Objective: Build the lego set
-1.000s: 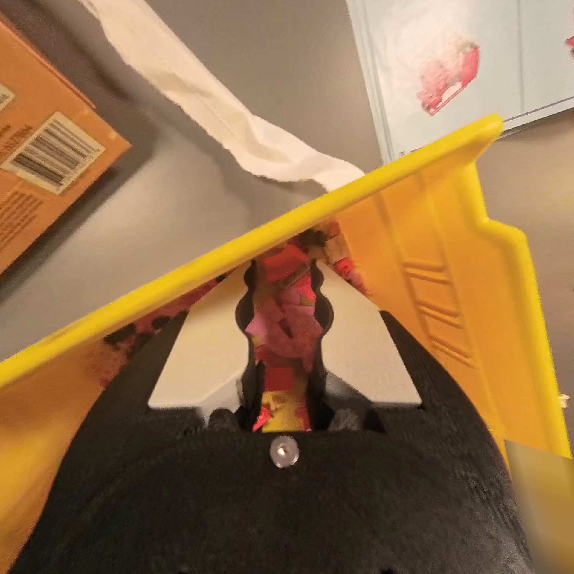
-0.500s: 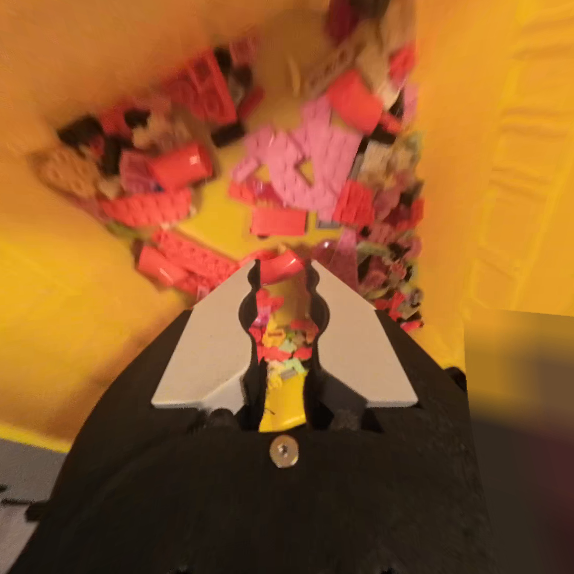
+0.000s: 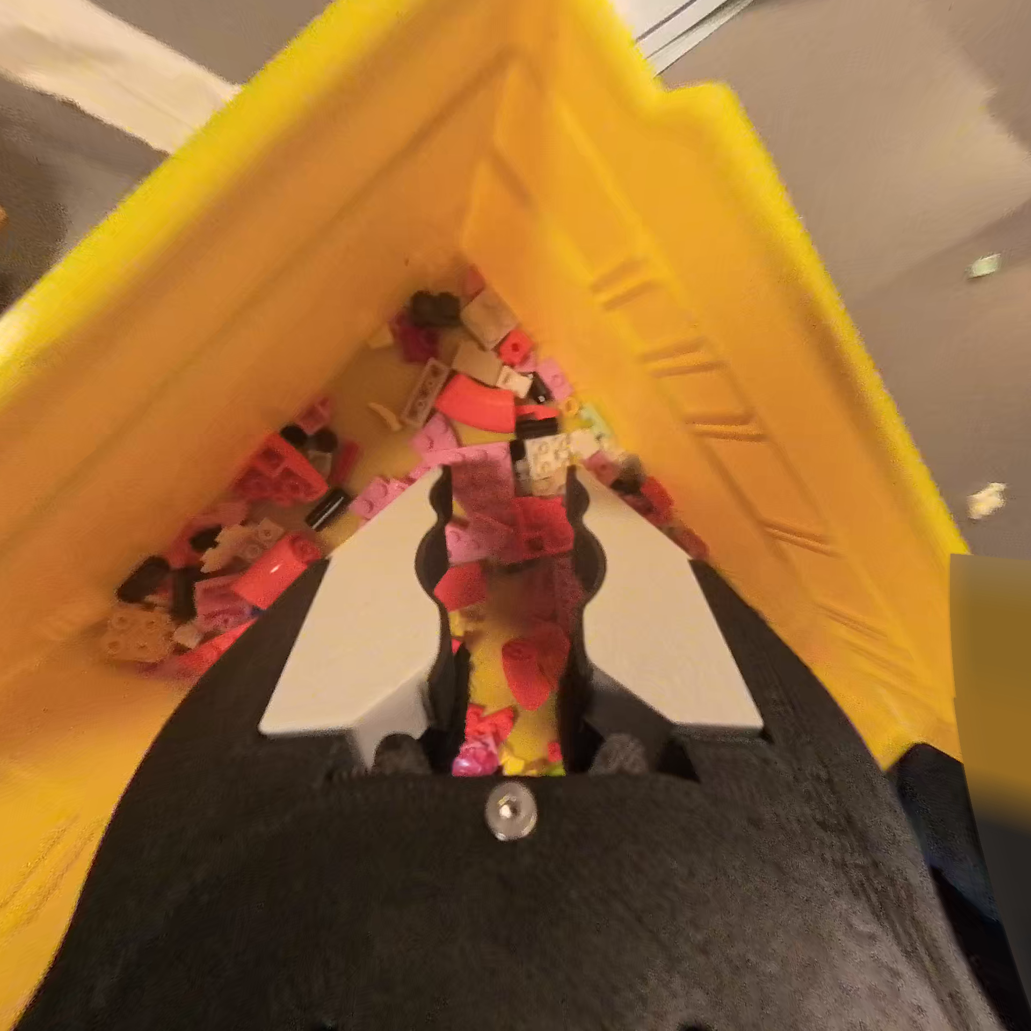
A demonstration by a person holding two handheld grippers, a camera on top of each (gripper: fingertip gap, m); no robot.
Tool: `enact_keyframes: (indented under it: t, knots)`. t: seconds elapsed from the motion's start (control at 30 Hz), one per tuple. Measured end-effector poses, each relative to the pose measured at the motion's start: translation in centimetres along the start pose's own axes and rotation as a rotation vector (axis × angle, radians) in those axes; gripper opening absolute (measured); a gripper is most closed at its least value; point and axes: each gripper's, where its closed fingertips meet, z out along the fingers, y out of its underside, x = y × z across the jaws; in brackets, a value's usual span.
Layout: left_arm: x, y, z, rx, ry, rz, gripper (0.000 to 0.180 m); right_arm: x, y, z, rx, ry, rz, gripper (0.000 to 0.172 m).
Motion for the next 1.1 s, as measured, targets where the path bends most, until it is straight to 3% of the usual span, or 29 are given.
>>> enact_keyframes:
  t: [0.17,0.3,0.37,0.67,0.93,1.1]
  knots:
    - [-1.3,1.1,0.6,-0.089,-0.087,0.024,0.024,-0.1,0.1,0.0,-0.004,-0.002,-0.004,0.000]
    - [-3.6,2.7,-0.7,-0.171,-0.229,-0.006,0.022,-0.1,0.1,0.1,-0.005,-0.005,-0.007,0.000]
    - [-4.1,3.5,-1.1,-0.187,-0.234,-0.036,0.022,-0.1,0.1,0.1,-0.005,-0.005,-0.008,0.000]
    - [-2.9,3.2,-2.9,0.004,-0.170,-0.072,0.027,-0.1,0.0,0.0,-0.005,0.001,-0.009,0.000]
    - [-1.6,3.6,-3.4,0.022,-0.168,-0.041,0.030,0.0,0.0,0.0,-0.002,0.003,-0.005,0.000]
    - [-0.1,2.7,-5.2,0.112,-0.198,-0.024,0.035,0.0,-0.2,-0.1,0.008,0.002,0.006,0.000]
